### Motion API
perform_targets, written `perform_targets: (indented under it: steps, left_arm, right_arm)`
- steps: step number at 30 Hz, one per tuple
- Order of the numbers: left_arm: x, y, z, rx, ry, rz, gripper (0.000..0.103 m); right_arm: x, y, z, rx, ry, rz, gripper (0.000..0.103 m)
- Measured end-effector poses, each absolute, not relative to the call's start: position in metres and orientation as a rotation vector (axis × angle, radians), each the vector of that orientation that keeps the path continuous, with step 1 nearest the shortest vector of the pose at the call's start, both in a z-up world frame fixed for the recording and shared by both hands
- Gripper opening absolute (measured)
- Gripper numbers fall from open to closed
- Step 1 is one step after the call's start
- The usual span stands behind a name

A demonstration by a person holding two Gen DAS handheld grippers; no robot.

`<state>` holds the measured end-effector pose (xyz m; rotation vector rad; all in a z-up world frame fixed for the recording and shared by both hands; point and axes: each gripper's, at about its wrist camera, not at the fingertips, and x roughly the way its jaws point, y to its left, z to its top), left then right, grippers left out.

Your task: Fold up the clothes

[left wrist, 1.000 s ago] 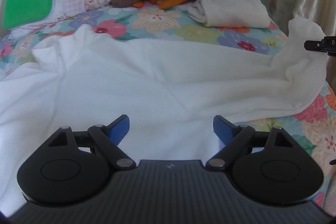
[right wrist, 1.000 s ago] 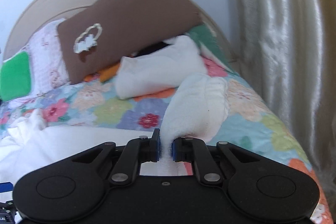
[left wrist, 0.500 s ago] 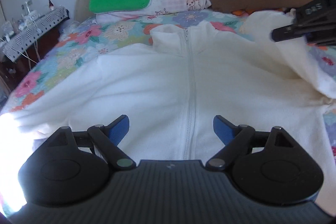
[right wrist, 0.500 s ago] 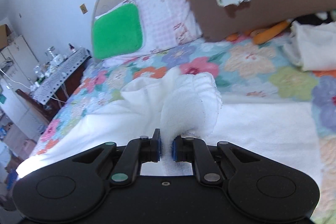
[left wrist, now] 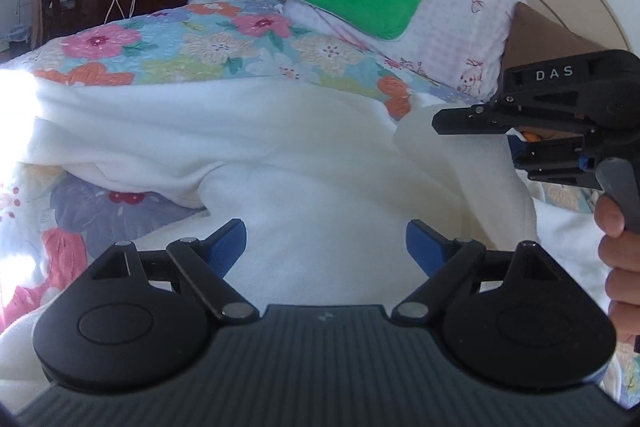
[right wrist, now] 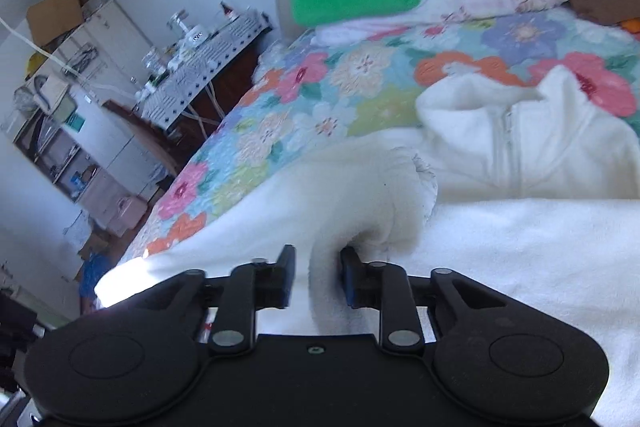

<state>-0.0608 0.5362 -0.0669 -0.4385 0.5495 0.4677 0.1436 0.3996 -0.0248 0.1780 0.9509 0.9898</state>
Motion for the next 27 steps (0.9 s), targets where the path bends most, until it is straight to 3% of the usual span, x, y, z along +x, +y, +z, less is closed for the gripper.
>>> perform_targets:
  steps: [9,15,20,24,27]
  left_arm:
    - [-0.047,0.525,-0.074,-0.426,0.565,0.394,0.087]
    - [-0.038,0.489,-0.068,-0.295,0.594,0.286,0.088]
    - [-0.026,0.468,-0.080,-0.252,0.659,0.255,0.088]
    - [-0.013,0.467,-0.083,-0.269,0.672,0.251,0.088]
    - [0.007,0.473,-0.082,-0.222,0.687,0.295,0.090]
  right_arm:
    - [0.093,0.256,-0.022,0.046,0.759,0.833,0.065]
    - [0.058,0.189,-0.047,-0.407,0.750,0.578,0.066]
    - [0.045,0.183,-0.084,-0.575,0.742,0.567,0.067]
    - [0.056,0.210,-0.097,-0.614,0.647,0.470,0.067]
    - [0.073,0.208,-0.106,-0.496,0.689,0.415,0.066]
